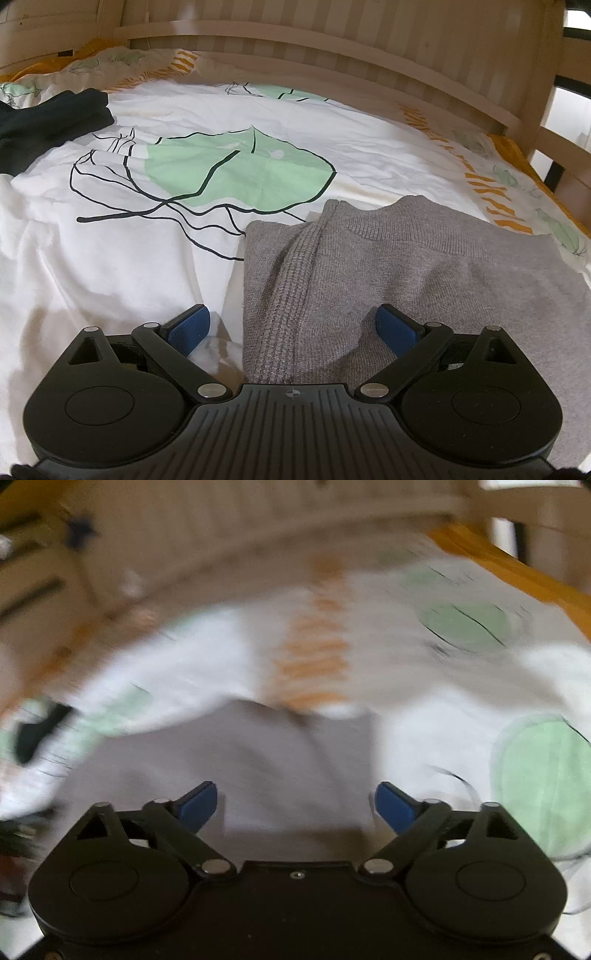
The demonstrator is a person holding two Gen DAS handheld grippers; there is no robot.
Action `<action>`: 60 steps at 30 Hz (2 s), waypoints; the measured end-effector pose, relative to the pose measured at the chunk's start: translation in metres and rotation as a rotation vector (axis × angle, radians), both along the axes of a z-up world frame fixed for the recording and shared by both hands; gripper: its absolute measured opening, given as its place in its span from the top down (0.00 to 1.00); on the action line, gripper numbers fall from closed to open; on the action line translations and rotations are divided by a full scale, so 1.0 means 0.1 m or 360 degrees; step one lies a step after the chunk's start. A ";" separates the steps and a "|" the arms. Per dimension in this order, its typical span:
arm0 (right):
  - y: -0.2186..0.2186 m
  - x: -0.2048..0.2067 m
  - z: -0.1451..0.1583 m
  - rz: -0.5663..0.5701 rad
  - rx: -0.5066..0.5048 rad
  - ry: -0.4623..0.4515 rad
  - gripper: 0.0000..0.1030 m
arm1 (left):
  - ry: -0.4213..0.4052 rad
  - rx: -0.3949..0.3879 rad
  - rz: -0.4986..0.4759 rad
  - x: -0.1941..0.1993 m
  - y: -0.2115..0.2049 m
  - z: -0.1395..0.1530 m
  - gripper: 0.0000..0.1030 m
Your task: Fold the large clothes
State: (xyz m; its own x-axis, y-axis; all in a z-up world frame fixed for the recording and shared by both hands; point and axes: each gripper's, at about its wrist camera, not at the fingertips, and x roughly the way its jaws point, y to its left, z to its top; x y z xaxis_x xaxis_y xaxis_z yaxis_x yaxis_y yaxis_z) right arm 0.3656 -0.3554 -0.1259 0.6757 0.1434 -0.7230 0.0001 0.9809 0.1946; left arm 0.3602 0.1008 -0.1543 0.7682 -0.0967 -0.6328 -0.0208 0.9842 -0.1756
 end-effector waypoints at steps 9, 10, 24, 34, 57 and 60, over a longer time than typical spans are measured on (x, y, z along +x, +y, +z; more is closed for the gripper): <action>-0.06 0.01 -0.03 -0.0033 0.0046 0.0061 0.08 | 0.0265 -0.0182 0.0036 0.07 0.11 0.27 0.05; -0.09 0.01 -0.02 -0.0047 0.0087 0.0065 0.08 | 0.0252 -0.0211 0.0064 0.03 0.10 0.33 0.05; -0.23 -0.03 0.14 -0.0114 0.0296 0.0031 0.07 | 0.0327 0.0106 0.0123 0.61 -0.86 0.33 0.00; -0.17 -0.04 0.17 -0.0064 0.0339 0.0005 0.06 | 0.0219 -0.0047 0.0057 0.61 -0.55 0.44 0.04; -0.46 -0.19 0.02 -0.0247 0.0561 0.0061 0.06 | 0.0297 -0.0143 0.0299 0.25 0.42 0.25 0.03; -0.50 -0.23 0.02 -0.0267 0.0594 0.0058 0.06 | 0.0267 -0.0211 0.0224 0.06 0.43 0.37 0.03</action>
